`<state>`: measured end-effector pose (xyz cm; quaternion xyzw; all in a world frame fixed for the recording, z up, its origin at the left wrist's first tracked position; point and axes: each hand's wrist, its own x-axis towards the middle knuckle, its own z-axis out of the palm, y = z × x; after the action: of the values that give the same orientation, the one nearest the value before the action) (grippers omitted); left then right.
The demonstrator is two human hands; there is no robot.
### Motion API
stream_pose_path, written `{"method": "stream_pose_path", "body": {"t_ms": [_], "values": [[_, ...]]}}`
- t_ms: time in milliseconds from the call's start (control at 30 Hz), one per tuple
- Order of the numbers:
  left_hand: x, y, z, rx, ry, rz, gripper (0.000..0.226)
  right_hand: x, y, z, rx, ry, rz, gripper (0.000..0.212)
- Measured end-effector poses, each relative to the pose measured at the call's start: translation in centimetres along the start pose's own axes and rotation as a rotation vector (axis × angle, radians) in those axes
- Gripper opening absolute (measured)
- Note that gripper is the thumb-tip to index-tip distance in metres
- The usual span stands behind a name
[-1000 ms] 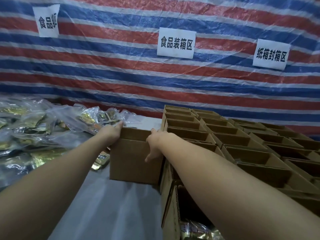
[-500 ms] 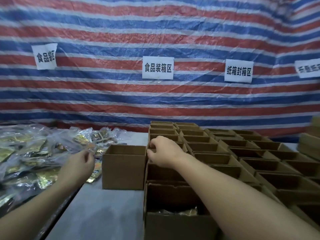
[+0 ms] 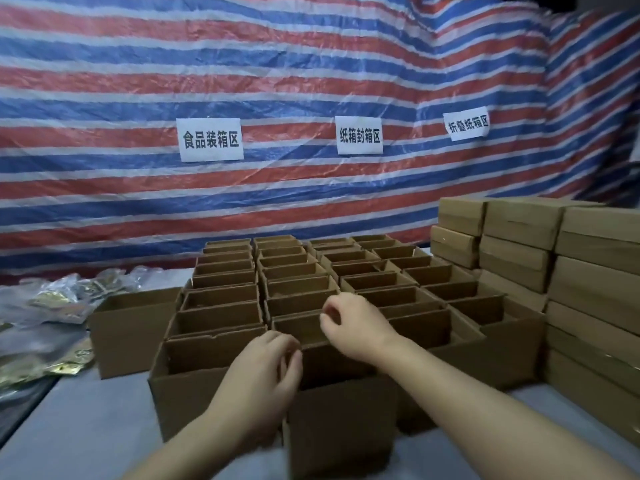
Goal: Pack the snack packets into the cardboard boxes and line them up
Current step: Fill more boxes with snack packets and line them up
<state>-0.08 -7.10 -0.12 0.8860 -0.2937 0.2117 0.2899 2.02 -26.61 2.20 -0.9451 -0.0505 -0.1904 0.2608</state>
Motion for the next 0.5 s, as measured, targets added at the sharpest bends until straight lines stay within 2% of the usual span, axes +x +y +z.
{"method": "stream_pose_path", "body": {"t_ms": [133,233,367,433,500], "values": [[0.5,3.5,2.6,0.055,-0.065,0.134,0.026,-2.0,5.9,-4.4,-0.059,0.043,0.111,0.023],[2.3,6.3,5.2,0.145,-0.094,0.253,0.033,-2.9,10.1,-7.2,-0.121,0.047,0.234,0.042],[5.4,9.8,10.3,0.335,-0.201,0.289,0.038,-3.8,14.3,-8.5,-0.316,-0.224,0.335,0.063],[6.6,11.1,12.6,0.429,-0.292,0.238,0.044,-4.0,15.5,-8.3,-0.413,-0.328,0.315,0.058],[7.5,11.8,14.3,0.522,-0.401,0.205,0.054,-4.4,16.1,-8.0,-0.435,-0.332,0.292,0.038]]}}
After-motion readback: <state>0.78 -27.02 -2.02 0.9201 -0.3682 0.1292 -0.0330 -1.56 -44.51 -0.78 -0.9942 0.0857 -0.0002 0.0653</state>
